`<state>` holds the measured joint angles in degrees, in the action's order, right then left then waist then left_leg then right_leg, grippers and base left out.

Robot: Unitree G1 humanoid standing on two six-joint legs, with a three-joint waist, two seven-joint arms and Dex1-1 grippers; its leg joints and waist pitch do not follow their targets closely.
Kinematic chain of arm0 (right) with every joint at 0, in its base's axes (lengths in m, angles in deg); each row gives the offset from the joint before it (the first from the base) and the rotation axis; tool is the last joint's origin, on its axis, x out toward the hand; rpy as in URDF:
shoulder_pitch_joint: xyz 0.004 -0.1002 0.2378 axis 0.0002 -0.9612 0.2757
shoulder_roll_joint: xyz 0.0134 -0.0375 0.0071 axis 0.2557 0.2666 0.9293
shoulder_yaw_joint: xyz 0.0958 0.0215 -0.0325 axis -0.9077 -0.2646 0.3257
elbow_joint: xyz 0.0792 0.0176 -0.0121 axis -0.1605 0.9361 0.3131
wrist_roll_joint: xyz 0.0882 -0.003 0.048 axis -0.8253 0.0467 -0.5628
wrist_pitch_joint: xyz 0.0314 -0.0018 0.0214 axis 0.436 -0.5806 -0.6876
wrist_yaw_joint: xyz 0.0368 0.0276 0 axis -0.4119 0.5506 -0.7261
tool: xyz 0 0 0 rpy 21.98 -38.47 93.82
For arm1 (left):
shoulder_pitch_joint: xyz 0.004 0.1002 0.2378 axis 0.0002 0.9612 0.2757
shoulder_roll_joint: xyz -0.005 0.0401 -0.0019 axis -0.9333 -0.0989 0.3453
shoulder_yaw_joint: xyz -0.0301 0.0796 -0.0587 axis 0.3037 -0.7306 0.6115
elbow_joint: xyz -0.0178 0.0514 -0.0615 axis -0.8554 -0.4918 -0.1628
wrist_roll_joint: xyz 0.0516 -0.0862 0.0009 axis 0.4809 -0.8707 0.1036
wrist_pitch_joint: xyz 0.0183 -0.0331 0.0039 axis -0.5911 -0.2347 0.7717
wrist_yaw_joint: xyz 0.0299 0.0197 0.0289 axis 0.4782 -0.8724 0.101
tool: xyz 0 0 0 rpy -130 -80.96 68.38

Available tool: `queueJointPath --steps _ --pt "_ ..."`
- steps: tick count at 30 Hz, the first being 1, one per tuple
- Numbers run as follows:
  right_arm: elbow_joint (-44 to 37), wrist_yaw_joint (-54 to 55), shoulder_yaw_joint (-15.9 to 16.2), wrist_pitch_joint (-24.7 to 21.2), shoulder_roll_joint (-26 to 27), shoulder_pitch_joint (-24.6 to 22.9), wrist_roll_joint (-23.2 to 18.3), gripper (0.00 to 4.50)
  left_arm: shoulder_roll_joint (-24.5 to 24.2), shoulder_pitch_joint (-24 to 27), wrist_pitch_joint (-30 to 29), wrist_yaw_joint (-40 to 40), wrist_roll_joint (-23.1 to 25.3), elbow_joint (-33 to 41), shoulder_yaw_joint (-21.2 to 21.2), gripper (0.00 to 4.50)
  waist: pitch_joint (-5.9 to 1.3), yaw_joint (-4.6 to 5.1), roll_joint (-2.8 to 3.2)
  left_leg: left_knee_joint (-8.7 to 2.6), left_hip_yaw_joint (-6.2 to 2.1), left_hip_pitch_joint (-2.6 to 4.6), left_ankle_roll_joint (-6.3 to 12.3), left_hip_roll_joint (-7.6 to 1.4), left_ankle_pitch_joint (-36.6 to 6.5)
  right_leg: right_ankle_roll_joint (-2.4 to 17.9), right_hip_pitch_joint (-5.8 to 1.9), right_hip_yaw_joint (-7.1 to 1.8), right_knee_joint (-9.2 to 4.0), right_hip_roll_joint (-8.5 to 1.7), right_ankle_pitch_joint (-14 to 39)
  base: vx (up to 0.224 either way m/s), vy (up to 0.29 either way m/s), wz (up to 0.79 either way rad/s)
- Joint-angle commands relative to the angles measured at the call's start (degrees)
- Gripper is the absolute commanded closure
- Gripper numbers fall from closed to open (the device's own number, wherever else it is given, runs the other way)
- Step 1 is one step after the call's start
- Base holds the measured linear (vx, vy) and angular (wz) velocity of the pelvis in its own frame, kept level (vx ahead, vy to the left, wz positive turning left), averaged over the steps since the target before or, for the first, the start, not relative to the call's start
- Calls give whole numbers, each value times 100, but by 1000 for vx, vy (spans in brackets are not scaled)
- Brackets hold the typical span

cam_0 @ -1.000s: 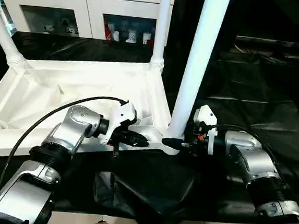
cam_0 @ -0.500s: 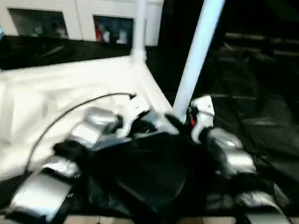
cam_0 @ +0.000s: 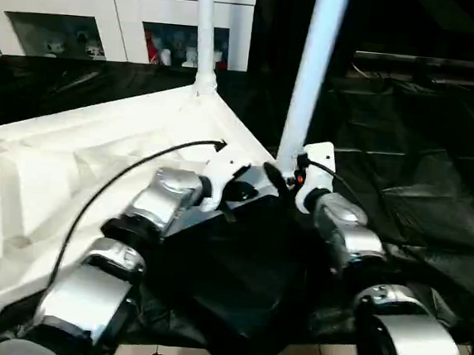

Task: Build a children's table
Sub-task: Rotate leg to tighten

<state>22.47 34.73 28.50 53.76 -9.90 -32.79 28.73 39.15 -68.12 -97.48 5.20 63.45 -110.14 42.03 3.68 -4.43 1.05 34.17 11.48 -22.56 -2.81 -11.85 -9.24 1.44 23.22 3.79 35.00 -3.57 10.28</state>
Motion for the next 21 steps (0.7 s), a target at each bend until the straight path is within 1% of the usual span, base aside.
queueJointPath --steps 1,2,3,4,5,6,7,9,10,11,12,13,15,16,17,18,20,21 --pt "-356 -1053 460 32 80 -91 -31 99 13 -76 349 382 -176 460 -92 450 -478 -43 -36 -328 -95 139 485 -171 -835 1378 -327 -245 -353 -472 551 0 0 0" --pt "-507 -1402 564 49 -82 -187 -1 99 -68 -4 425 627 -214 554 -125 450 -477 -63 -44 -331 -100 141 501 -182 -834 1370 -337 -239 -359 -475 558 0 0 0" --pt "-599 -1585 639 99 -181 -248 37 99 -114 43 462 778 -246 615 -141 450 -475 -84 -42 -322 -95 124 526 -187 -818 1369 -338 -242 -343 -469 496 0 0 0" --pt "-697 -1808 705 159 -294 -315 84 99 -172 102 483 972 -288 692 -159 450 -487 -91 -37 -317 -90 138 526 -189 -813 1387 -325 -241 -329 -466 469 0 0 0" --pt "-786 -1976 738 157 -378 -369 83 99 -224 153 428 1125 -322 766 -178 450 -480 -99 -35 -324 -92 138 513 -196 -834 1408 -317 -242 -332 -471 479 0 0 0" --pt "-967 -2258 777 37 -485 -447 -6 99 -297 224 452 1327 -365 858 -207 450 -480 -99 -35 -324 -92 138 513 -196 -834 1408 -317 -242 -332 -471 479 0 0 0" --pt "-1090 -2484 790 -48 -557 -499 -63 99 -348 272 483 1477 -393 916 -223 450 -475 -111 -18 -323 -91 157 508 -198 -907 1417 -308 -242 -349 -466 569 0 0 0" --pt "-1467 -3120 913 -324 -828 -674 -215 99 -517 399 481 1900 -451 1078 -278 450 -462 -137 -21 -337 -93 168 457 -207 -1011 1383 -300 -247 -368 -457 743 0 0 0" --pt "-1568 -3279 962 -387 -918 -730 -248 99 -569 432 464 1996 -466 1128 -289 450 -468 -153 -22 -336 -95 171 455 -210 -1018 1376 -303 -248 -364 -465 756 0 0 0" --pt "-1636 -3420 986 -443 -986 -772 -266 99 -610 458 462 2087 -483 1166 -289 450 -464 -169 -20 -340 -94 167 421 -215 -1061 1364 -290 -252 -370 -467 817 0 0 0" --pt "-1674 -3501 997 -475 -1025 -797 -272 99 -634 474 458 2139 -493 1189 -286 450 -464 -169 -20 -340 -94 167 421 -215 -1061 1364 -290 -252 -370 -467 817 0 0 0" --pt "-1701 -3575 1001 -501 -1067 -822 -283 99 -669 503 438 2233 -518 1237 -293 450 -460 -193 -20 -341 -91 183 385 -215 -1108 1336 -273 -256 -385 -476 926 0 0 0" --pt "-1782 -3730 994 -582 -1139 -879 -316 99 -753 589 402 2428 -581 1392 -318 450 -455 -205 -22 -351 -98 189 303 -216 -1187 1291 -264 -257 -397 -483 1138 0 0 0" --pt "-1787 -3745 992 -597 -1142 -884 -321 99 -763 601 388 2450 -588 1414 -321 450 -456 -205 -23 -357 -105 183 287 -221 -1180 1286 -267 -257 -390 -485 1151 0 0 0" --pt "-1813 -3765 986 -624 -1147 -895 -322 115 -773 617 366 2474 -593 1446 -319 450 -447 -202 -19 -362 -102 188 267 -221 -1223 1265 -252 -256 -409 -482 1219 0 0 0" --pt "-1830 -3772 966 -661 -1138 -904 -340 133 -777 624 354 2476 -589 1462 -316 450 -451 -201 -21 -364 -104 188 247 -218 -1233 1250 -256 -257 -408 -484 1252 0 0 0" --pt "-1845 -3777 951 -689 -1131 -910 -353 136 -780 629 348 2477 -585 1473 -314 450 -455 -200 -21 -363 -104 185 233 -213 -1202 1235 -257 -258 -408 -484 1244 0 0 0" --pt "-1955 -3821 961 -796 -1147 -938 -382 136 -791 639 322 2506 -585 1511 -306 450 -457 -200 -29 -362 -106 175 235 -208 -1160 1229 -266 -254 -400 -482 1206 0 0 0"
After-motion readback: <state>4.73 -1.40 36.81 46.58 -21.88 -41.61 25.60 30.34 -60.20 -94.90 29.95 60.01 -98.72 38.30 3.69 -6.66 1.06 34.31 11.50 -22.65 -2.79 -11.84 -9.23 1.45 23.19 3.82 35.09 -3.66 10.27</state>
